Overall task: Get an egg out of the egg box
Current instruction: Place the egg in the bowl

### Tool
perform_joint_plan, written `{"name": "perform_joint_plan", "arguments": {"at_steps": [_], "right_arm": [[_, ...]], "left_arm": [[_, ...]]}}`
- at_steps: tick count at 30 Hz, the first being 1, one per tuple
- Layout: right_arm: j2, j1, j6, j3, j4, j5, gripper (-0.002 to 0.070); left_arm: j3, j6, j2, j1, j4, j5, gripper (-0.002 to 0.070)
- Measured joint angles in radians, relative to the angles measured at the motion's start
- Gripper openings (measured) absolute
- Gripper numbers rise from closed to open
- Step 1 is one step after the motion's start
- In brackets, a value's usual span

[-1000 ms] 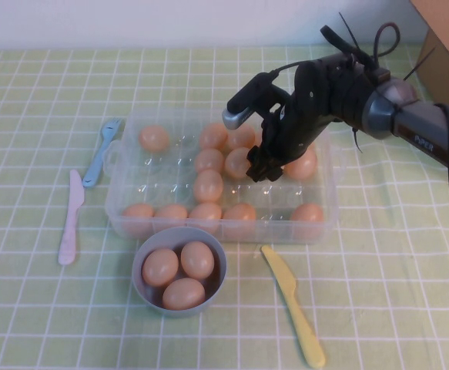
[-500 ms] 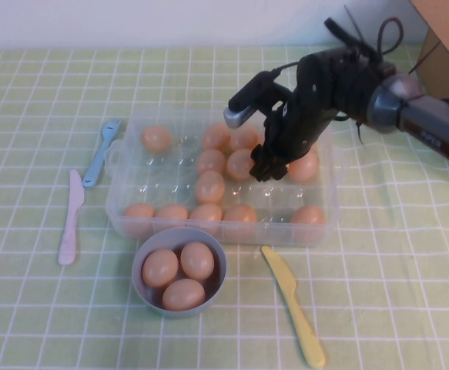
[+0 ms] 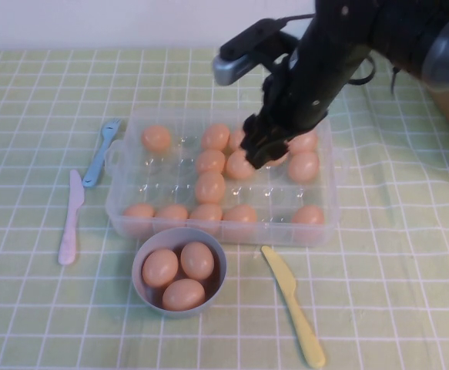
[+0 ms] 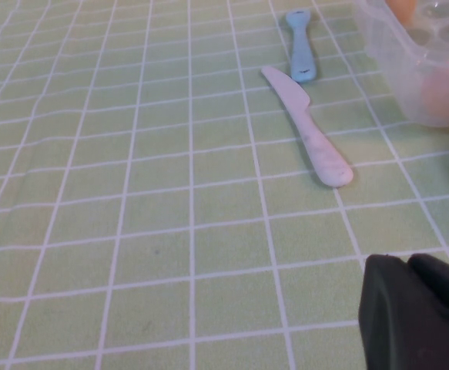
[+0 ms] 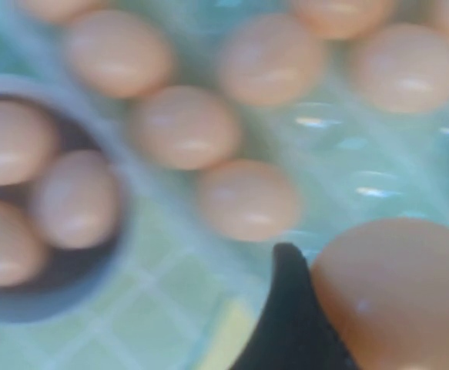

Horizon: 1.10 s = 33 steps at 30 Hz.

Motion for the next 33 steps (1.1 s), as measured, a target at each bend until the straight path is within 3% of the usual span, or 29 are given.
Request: {"name": "perform_joint_plan", "arguments": {"at_steps": [15,23,33], "right_arm": [[0.023,0.257,0.053,0.0,0.084,0.011,0.042],[0.12,0.269,0.226,0.0,0.053,-0.028,0.0419],[0.168,0.269,0.253,0.0,0.046,-0.115,0.0417]], "left_arm": [[0.0,0.0,0.0,0.0,0.0,0.0,-0.0003],[0.0,0.0,0.0,0.0,0.0,0.0,-0.0003],[0.0,0.0,0.0,0.0,0.0,0.0,-0.0003]]}}
